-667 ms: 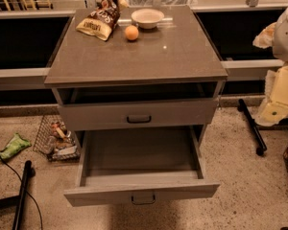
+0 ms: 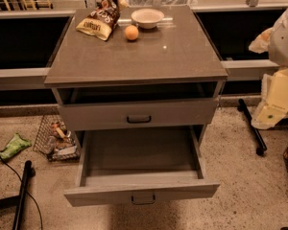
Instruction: Close middle drawer
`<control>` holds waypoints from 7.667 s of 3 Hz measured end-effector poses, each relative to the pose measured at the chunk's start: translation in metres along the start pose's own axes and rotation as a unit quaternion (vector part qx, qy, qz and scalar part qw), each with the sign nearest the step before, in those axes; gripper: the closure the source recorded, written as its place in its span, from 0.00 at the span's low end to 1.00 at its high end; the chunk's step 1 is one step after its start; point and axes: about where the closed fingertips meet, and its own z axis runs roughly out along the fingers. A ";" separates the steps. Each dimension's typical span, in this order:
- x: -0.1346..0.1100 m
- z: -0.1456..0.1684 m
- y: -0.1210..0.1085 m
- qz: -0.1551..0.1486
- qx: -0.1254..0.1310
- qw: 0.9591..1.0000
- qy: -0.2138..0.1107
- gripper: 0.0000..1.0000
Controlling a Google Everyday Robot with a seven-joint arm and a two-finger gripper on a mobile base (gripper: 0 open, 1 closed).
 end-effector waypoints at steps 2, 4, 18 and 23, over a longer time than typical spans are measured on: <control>-0.001 0.093 0.045 0.044 -0.068 0.994 -0.076 0.00; -0.002 0.148 0.063 0.076 -0.089 0.986 -0.123 0.00; 0.034 0.537 0.187 -0.157 -0.226 0.944 -0.183 0.37; 0.029 0.537 0.166 -0.169 -0.204 0.947 -0.183 0.38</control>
Offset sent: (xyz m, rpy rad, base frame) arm -0.0263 0.0452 -0.1771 0.3415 0.1685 -0.0591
